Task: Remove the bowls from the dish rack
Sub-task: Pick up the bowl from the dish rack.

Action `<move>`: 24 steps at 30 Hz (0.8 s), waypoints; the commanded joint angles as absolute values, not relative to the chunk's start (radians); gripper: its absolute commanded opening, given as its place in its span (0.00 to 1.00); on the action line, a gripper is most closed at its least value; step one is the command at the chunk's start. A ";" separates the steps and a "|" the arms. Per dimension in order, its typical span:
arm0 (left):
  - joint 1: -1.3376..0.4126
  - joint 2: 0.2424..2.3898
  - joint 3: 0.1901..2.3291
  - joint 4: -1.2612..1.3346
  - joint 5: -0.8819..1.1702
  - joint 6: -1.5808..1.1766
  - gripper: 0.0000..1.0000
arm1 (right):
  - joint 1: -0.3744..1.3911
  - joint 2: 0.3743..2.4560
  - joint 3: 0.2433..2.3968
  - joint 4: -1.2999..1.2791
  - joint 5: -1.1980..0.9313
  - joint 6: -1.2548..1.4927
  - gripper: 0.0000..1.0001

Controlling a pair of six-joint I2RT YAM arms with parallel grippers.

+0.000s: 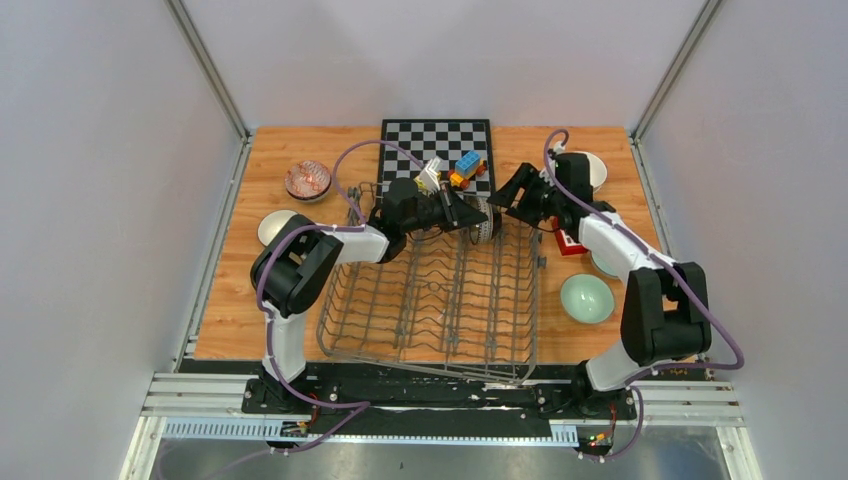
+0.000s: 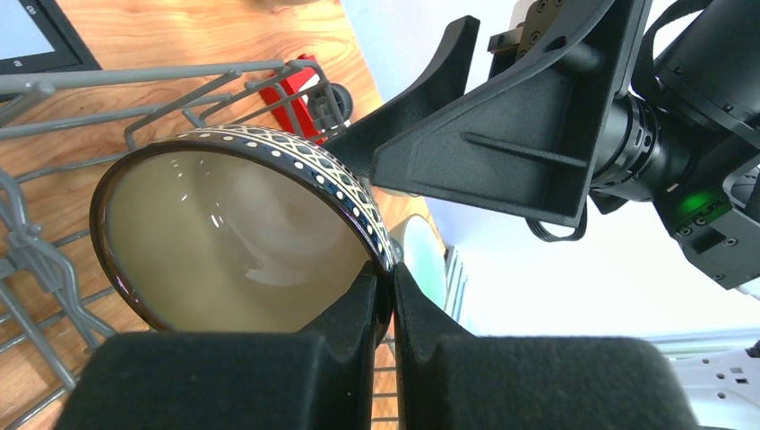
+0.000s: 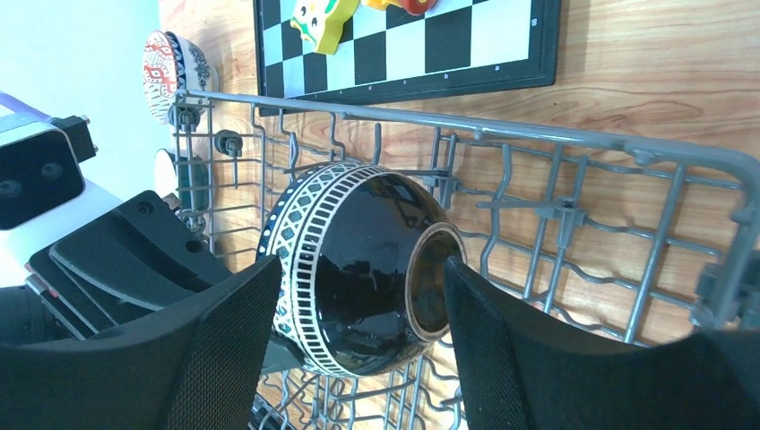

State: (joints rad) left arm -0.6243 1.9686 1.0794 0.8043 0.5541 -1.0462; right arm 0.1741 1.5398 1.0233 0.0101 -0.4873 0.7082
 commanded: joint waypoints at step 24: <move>-0.631 1.488 1.015 0.456 0.564 -0.796 0.00 | 0.263 1.104 1.380 -0.528 -0.394 0.484 0.73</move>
